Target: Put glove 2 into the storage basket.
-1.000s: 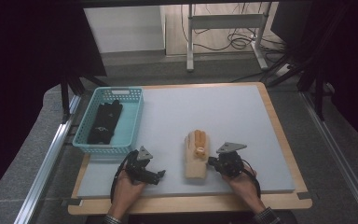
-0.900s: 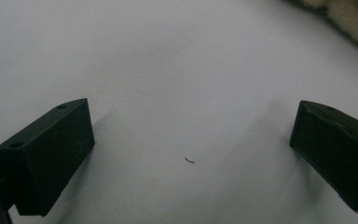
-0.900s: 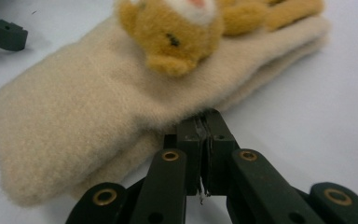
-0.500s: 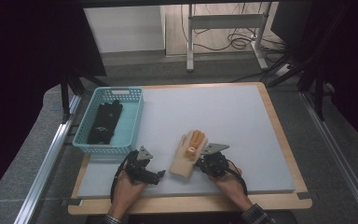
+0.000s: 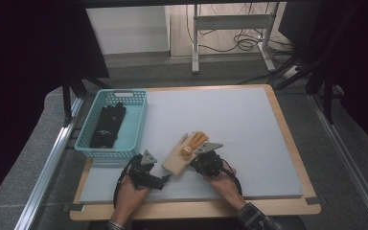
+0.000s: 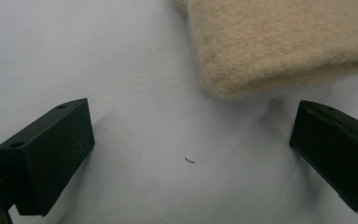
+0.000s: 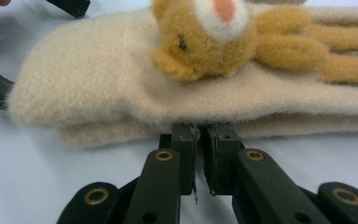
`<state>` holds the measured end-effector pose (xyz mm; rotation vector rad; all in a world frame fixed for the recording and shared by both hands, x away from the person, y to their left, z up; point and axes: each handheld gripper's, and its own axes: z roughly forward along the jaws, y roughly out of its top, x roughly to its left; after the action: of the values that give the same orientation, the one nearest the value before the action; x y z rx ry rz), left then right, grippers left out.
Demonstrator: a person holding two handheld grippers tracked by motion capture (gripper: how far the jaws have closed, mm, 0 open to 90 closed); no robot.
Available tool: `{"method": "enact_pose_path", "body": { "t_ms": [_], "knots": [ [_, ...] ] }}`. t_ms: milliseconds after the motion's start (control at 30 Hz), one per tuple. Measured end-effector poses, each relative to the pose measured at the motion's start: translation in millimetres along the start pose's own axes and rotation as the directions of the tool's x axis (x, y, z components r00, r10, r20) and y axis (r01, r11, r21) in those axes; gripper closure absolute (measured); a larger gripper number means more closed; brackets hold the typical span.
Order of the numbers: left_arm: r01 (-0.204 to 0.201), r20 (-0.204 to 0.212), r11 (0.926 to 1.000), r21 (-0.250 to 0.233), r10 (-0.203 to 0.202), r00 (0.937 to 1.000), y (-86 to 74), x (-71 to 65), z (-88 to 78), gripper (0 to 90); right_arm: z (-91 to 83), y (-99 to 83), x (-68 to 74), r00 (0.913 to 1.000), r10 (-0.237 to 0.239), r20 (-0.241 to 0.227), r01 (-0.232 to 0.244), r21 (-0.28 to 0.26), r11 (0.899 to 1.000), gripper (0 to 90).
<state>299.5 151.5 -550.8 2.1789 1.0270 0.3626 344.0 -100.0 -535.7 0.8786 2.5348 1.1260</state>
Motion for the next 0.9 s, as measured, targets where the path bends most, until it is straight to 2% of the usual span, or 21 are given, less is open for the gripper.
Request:
{"method": "enact_pose_path", "body": {
  "t_ms": [100,233,467,633,733,900],
  "knots": [
    [0.001,0.000,1.0000,-0.001,-0.001,1.0000,0.0,0.0,0.0,0.0,-3.8,-1.2,-0.6,1.0000,-0.009,-0.005,0.009,0.009,1.000,75.3],
    [0.000,0.000,1.0000,0.000,0.000,1.0000,0.0,0.0,0.0,0.0,-15.1,-6.1,-5.3,0.9998,-0.007,0.019,0.007,0.005,1.000,67.5],
    [0.003,0.000,1.0000,0.000,-0.003,1.0000,0.0,-0.2,0.0,0.0,-39.6,-16.6,-28.8,0.9966,-0.009,0.081,0.007,0.015,1.000,39.6],
    [0.003,0.000,1.0000,0.001,-0.003,1.0000,0.0,-0.2,0.0,0.0,-59.0,-29.1,-49.5,0.9924,0.025,0.120,-0.026,0.013,1.000,24.4],
    [0.000,0.000,1.0000,0.000,0.000,1.0000,0.1,-0.1,0.1,0.0,-67.6,-36.8,-59.0,0.9882,0.042,0.147,-0.045,0.015,0.999,18.7],
    [0.002,-0.001,1.0000,0.001,-0.002,1.0000,0.0,-0.3,0.1,0.0,-78.8,-52.2,-74.5,0.9772,0.074,0.199,-0.075,-0.004,0.997,14.1]
  ]
}}
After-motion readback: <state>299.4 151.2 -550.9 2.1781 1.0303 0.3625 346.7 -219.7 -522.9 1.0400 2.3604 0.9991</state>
